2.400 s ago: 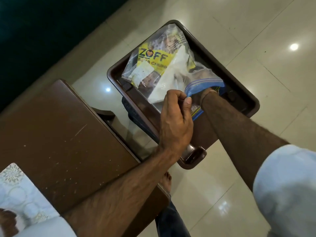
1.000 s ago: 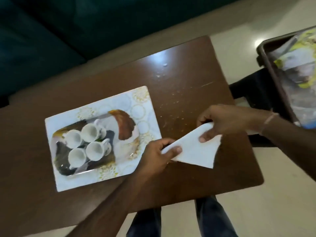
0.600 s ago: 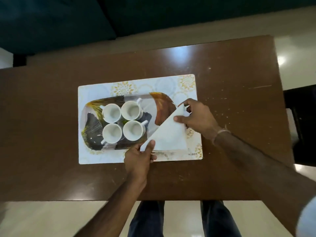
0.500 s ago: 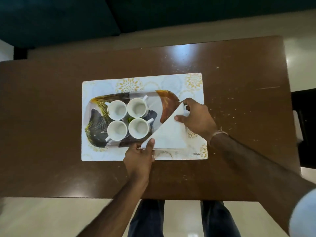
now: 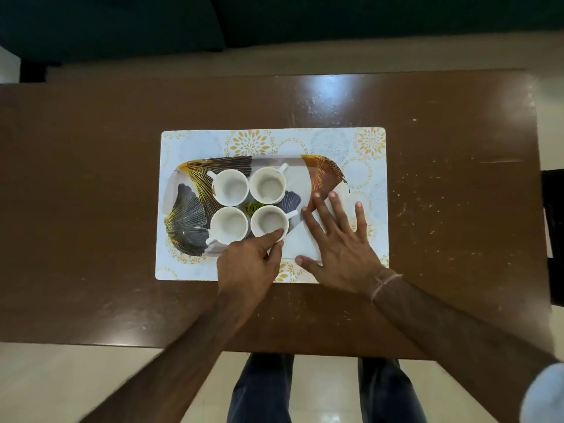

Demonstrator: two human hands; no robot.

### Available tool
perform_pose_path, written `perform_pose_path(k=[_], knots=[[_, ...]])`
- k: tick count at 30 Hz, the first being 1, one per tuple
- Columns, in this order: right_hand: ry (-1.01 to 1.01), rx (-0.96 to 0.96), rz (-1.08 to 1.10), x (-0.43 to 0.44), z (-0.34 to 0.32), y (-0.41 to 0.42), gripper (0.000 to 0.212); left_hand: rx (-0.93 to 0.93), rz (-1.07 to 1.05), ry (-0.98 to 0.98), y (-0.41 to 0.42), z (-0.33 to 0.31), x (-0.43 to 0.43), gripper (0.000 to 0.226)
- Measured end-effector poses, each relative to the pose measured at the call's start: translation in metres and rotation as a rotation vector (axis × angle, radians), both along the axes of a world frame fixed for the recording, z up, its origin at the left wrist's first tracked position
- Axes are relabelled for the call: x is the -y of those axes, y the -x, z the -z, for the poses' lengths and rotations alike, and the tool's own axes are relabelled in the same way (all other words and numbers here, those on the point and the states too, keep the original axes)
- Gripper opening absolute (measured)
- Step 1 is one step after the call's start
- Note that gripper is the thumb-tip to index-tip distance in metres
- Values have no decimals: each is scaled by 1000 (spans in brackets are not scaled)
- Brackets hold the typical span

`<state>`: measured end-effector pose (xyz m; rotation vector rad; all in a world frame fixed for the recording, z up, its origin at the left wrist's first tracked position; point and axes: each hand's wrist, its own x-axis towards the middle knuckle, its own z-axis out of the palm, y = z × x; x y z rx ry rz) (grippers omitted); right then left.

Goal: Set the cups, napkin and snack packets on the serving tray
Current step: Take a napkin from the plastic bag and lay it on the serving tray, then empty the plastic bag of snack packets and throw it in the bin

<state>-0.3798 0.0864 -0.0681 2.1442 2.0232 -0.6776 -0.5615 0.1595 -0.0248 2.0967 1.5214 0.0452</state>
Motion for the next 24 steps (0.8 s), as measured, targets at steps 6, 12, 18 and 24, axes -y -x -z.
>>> perform_pose_path(k=[6, 12, 18, 24], knots=[[4, -36, -48, -9, -2, -4, 95, 43, 18, -60, 1, -13, -2, 39], [-151, -214, 251, -7, -26, -41, 78, 196, 129, -227, -45, -26, -8, 36], [-212, -194, 506, 31, -40, -124, 66, 162, 304, -154, -147, -22, -4, 43], [-245, -146, 719, 101, -54, -222, 65, 194, 440, -37, -267, -15, 39, 47]])
